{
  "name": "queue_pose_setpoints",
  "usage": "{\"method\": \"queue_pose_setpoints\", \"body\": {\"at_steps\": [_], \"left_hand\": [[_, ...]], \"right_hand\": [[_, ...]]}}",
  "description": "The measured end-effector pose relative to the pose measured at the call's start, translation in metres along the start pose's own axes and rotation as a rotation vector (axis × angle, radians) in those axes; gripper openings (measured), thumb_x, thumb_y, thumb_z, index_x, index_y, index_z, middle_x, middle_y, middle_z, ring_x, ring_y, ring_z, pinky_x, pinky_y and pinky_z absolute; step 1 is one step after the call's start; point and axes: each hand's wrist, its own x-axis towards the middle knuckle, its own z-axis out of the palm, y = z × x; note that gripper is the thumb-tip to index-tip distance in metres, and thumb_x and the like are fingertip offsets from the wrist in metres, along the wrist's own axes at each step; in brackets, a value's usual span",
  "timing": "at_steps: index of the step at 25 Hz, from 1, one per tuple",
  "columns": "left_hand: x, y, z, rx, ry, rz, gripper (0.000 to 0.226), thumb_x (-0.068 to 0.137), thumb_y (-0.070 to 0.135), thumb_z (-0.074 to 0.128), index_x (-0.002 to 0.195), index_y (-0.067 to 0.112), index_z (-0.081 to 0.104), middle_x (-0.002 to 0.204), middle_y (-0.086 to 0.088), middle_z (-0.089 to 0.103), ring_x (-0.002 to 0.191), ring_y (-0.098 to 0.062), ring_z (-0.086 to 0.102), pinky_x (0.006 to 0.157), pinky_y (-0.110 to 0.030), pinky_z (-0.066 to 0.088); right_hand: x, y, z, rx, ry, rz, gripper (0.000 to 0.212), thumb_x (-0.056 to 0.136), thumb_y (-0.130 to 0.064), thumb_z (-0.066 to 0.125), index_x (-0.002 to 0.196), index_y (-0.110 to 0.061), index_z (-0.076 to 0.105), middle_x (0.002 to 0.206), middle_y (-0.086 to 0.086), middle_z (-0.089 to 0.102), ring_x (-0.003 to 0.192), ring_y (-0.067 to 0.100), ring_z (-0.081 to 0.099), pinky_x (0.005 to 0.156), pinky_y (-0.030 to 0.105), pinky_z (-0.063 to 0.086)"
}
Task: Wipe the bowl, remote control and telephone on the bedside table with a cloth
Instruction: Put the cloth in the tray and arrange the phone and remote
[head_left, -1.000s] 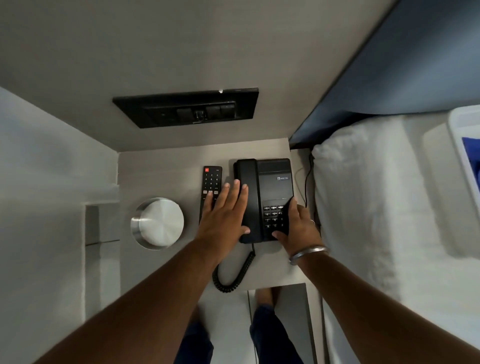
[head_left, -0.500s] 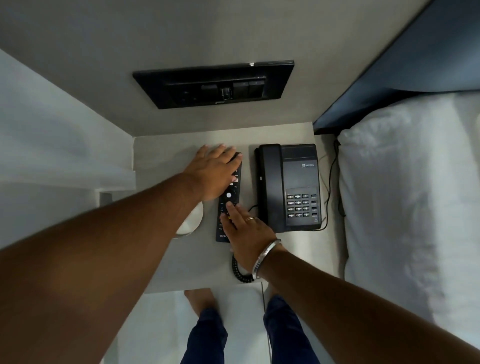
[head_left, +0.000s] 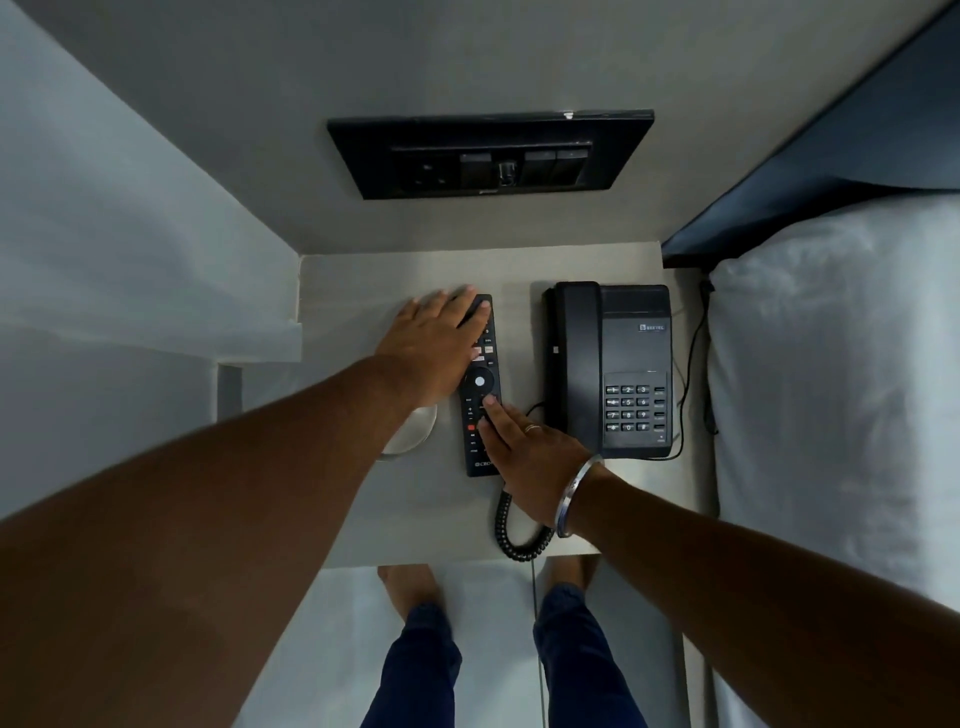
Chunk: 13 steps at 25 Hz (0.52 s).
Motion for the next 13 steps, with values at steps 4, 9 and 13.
{"method": "queue_pose_setpoints", "body": {"at_steps": [4, 9, 13], "left_hand": [[0.000, -0.001, 0.009, -0.019, 0.015, -0.018, 0.067, 0.103, 0.036, 0.041, 0.157, 0.020, 0.004, 0.167, -0.008, 0.000, 0.152, -0.033, 0.007, 0.121, -0.050, 0.012], [0.002, 0.006, 0.010, -0.044, -0.015, -0.015, 0.074, 0.102, 0.040, 0.043, 0.157, 0.017, -0.001, 0.167, -0.009, -0.006, 0.153, -0.030, -0.001, 0.122, -0.050, 0.010], [0.006, 0.009, 0.012, -0.026, 0.005, 0.003, 0.076, 0.102, 0.042, 0.045, 0.157, 0.016, -0.001, 0.167, -0.009, -0.005, 0.153, -0.029, 0.000, 0.122, -0.050, 0.011]], "right_hand": [[-0.001, -0.005, 0.003, 0.010, 0.013, 0.030, 0.072, 0.092, -0.022, 0.051, 0.146, 0.002, 0.010, 0.155, 0.031, 0.002, 0.141, 0.042, 0.018, 0.113, 0.048, 0.027], [-0.013, -0.011, 0.000, 0.013, 0.000, 0.065, 0.072, 0.091, -0.024, 0.052, 0.147, -0.002, 0.013, 0.156, 0.028, 0.003, 0.143, 0.040, 0.015, 0.113, 0.045, 0.022], [-0.012, -0.015, 0.002, -0.022, -0.008, 0.059, 0.069, 0.093, -0.024, 0.047, 0.147, 0.001, 0.010, 0.156, 0.029, 0.000, 0.143, 0.041, 0.013, 0.115, 0.046, 0.022]]}}
